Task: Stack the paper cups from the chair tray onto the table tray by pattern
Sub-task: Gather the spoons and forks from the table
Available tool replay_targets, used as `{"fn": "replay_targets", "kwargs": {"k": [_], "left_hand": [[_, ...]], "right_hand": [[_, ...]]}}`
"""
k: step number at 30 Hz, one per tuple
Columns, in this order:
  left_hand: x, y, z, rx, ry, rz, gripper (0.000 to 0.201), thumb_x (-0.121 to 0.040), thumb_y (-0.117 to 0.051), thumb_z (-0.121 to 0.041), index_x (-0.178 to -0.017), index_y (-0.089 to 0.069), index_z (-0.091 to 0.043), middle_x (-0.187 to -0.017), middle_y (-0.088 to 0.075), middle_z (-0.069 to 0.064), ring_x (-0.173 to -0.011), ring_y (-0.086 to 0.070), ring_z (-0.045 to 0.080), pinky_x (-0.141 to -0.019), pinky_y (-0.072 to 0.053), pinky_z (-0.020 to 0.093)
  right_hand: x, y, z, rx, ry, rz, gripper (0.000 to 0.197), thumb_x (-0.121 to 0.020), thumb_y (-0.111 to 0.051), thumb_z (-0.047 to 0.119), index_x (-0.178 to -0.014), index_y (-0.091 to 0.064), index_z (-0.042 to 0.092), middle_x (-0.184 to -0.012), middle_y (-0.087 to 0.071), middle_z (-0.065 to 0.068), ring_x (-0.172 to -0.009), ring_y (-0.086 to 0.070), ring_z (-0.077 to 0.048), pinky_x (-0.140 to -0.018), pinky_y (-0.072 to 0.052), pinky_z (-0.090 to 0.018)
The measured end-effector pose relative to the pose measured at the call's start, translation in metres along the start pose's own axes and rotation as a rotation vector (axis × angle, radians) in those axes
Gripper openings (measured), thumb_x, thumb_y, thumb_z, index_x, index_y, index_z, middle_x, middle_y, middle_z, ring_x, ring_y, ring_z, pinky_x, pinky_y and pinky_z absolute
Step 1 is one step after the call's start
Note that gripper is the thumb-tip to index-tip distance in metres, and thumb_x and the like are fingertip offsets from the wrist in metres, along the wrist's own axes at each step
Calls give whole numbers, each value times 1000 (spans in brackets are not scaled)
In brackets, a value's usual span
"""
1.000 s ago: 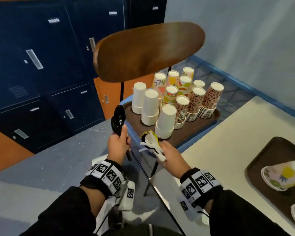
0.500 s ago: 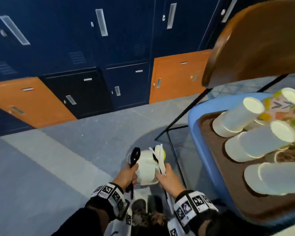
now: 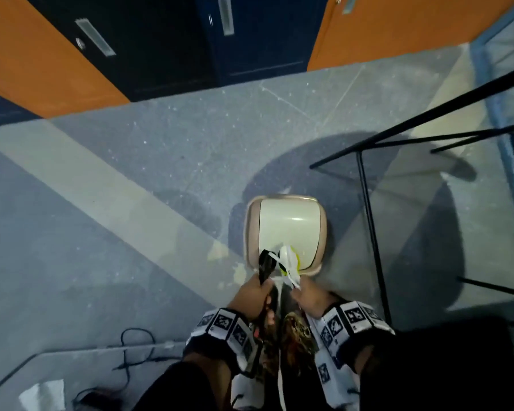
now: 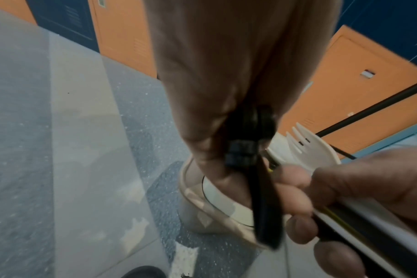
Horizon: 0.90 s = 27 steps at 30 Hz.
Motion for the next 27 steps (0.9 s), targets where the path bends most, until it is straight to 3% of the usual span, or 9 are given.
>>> {"fn": "replay_targets", "kwargs": {"k": [2, 6, 9, 12, 16, 19, 23, 25, 27], "left_hand": [[-21, -1, 7, -39, 2, 21, 17, -99, -37, -26, -87, -45, -17, -59, -46, 4, -45, -45, 20, -54, -42, 33], [-58, -5, 11, -131, 27, 39, 25, -99, -35, -30, -93, -47, -10, -68, -52, 8, -53, -50, 23, -55, -41, 31], [-81, -5, 4, -250, 14, -21, 38, -100, -31, -27, -120, -49, 0, -118, -58, 22, -108, -57, 33, -93, -42, 36], [-97, -9, -2, -204, 28, -13, 39, -100, -33, -21, -127, -45, 6, -128, -54, 25, -117, -54, 37, -93, -43, 35], [-119, -13, -4, -64, 64, -41, 22, -98, -37, -20, -92, -52, -5, -80, -57, 11, -59, -60, 20, -55, -51, 27], [-130, -16, -3, 83, 135, -86, 27, -98, -40, -19, -109, -50, 4, -68, -49, 6, -47, -49, 15, -33, -45, 21], [-132, -19, -4, 123, 93, -68, 30, -97, -39, -12, -117, -49, 8, -70, -49, 7, -51, -49, 15, -40, -51, 29], [-126, -18, -6, 30, 54, -61, 28, -97, -39, -12, -112, -53, 7, -76, -55, 8, -64, -55, 20, -67, -58, 41], [-115, -17, -8, -129, -10, -56, 30, -96, -41, -14, -111, -57, 7, -92, -63, 17, -85, -61, 30, -84, -52, 41]], "right_hand": [[-20, -7, -5, -63, 1, 32, 25, -92, -44, 11, -115, -48, 3, -94, -63, -20, -93, -63, -38, -58, -40, -30], [-58, -11, -12, -242, -115, 85, 13, -91, -46, 4, -80, -53, 4, -49, -57, 1, -47, -57, -18, -50, -49, -25], [-78, -7, -16, -478, -273, 101, 29, -88, -54, 7, -60, -51, 6, -32, -52, 2, -28, -48, -13, -46, -42, -26], [-95, 1, -19, -628, -334, 63, 26, -88, -58, 17, -64, -56, 6, -56, -56, -9, -48, -53, -22, -55, -48, -36], [-105, 14, -18, -725, -378, 24, 31, -91, -53, 18, -63, -56, 6, -59, -55, -12, -53, -53, -24, -53, -51, -29], [-109, 14, -18, -927, -378, 126, 44, -94, -44, 11, -54, -58, 1, -46, -59, -11, -41, -59, -22, -46, -54, -24], [-107, 14, -11, -1062, -312, 57, 16, -95, -39, 4, -94, -54, 0, -95, -56, -14, -82, -58, -23, -77, -52, -37], [-102, 15, -13, -1081, -304, 22, 29, -96, -37, 4, -121, -45, -6, -108, -56, -18, -106, -55, -32, -90, -46, -44], [-90, 16, -12, -1026, -311, 19, 34, -96, -39, 7, -128, -41, -5, -126, -52, -21, -122, -49, -35, -93, -42, -42]]}}
Point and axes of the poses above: each hand's wrist, its own x-axis away from the middle knuckle, its own y-axis out of the back of the hand, z = x × y, the point moved 4 cm from there along -x, towards the middle knuckle
